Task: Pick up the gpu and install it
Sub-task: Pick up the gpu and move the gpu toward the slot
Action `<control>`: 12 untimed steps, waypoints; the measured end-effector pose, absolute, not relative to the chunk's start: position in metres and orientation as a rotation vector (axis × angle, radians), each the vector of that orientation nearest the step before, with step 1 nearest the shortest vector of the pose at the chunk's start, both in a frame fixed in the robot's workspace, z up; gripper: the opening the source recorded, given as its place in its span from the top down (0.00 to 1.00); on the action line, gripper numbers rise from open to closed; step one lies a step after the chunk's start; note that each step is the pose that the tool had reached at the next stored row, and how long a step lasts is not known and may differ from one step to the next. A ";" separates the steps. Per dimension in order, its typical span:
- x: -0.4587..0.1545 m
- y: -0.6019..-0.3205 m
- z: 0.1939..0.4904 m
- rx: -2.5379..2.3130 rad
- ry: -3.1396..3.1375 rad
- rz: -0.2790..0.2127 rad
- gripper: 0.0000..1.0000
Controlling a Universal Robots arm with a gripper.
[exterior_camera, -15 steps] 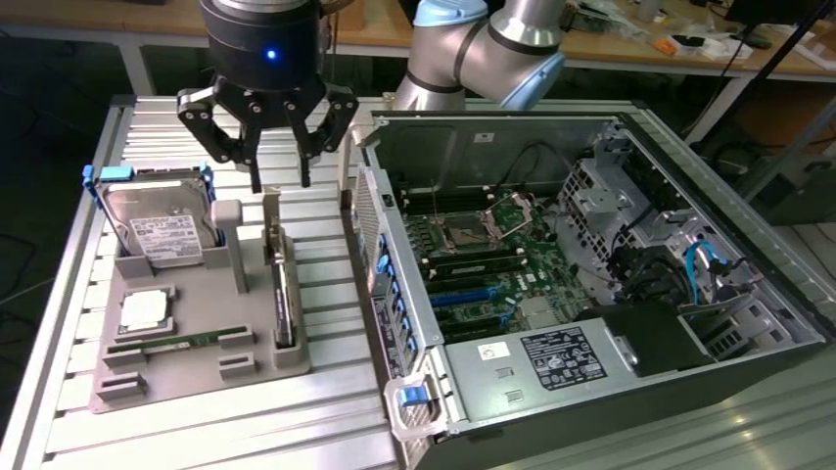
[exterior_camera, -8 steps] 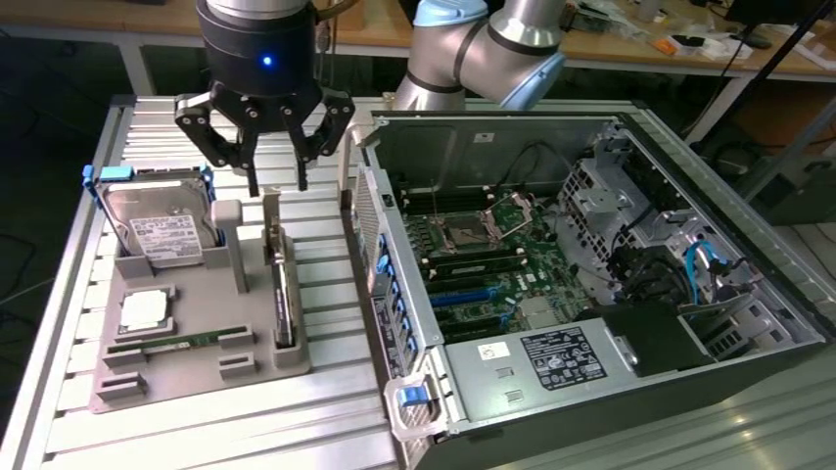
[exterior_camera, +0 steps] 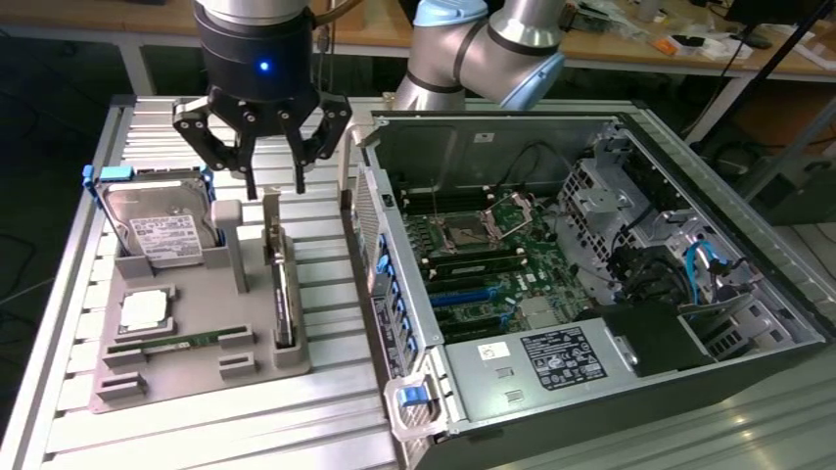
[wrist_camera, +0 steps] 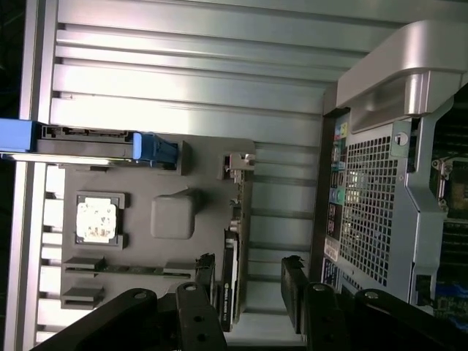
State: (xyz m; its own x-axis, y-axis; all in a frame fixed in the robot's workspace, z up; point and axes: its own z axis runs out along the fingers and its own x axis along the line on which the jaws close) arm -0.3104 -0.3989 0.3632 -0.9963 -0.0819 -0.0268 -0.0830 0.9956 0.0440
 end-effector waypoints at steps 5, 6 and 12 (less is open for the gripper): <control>-0.312 -0.399 0.361 -0.129 3.113 0.070 0.51; -0.312 -0.399 0.360 -0.129 3.113 0.070 0.51; -0.315 -0.399 0.356 -0.129 3.113 0.070 0.51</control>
